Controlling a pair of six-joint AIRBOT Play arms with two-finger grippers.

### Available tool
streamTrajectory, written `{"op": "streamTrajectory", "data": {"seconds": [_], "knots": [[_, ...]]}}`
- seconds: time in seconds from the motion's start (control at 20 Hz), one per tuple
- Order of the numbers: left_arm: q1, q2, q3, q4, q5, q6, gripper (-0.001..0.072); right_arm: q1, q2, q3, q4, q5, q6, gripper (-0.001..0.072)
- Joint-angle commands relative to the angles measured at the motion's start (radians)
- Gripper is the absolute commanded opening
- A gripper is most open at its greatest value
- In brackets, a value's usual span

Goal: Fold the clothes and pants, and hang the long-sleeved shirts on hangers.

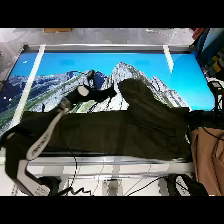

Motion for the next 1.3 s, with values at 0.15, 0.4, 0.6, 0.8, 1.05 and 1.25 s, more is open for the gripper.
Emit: {"op": "streamTrajectory", "data": {"seconds": [0.15, 0.4, 0.6, 0.8, 1.05, 1.25], "knots": [[-0.052, -0.217, 0.243, -0.060, 0.039, -0.007, 0.0710, 0.001, 0.012, -0.011, 0.000, 0.000, 0.002, 0.0043], [-0.076, -0.301, 0.302, -0.105, 0.045, -0.006, 0.0676, 0.001, 0.012, -0.011, 0.016, -0.009, 0.003, 0.0043], [-0.116, -0.325, 0.303, -0.118, 0.132, 0.006, 0.0469, 0.001, 0.012, -0.011, 0.016, -0.010, 0.003, 0.0043], [-0.128, -0.324, 0.328, -0.118, 0.252, 0.010, 0.0022, 0.001, 0.012, -0.011, 0.014, -0.009, 0.003, 0.0043], [-0.090, -0.265, 0.403, 0.052, 0.211, 0.107, 0.0021, 0.001, 0.011, -0.013, 0.014, -0.080, 0.002, 0.0043], [-0.080, -0.068, 0.403, 0.335, 0.061, 0.269, 0.0020, 0.001, -0.006, -0.032, 0.015, -0.256, 0.003, 0.0043]]}}
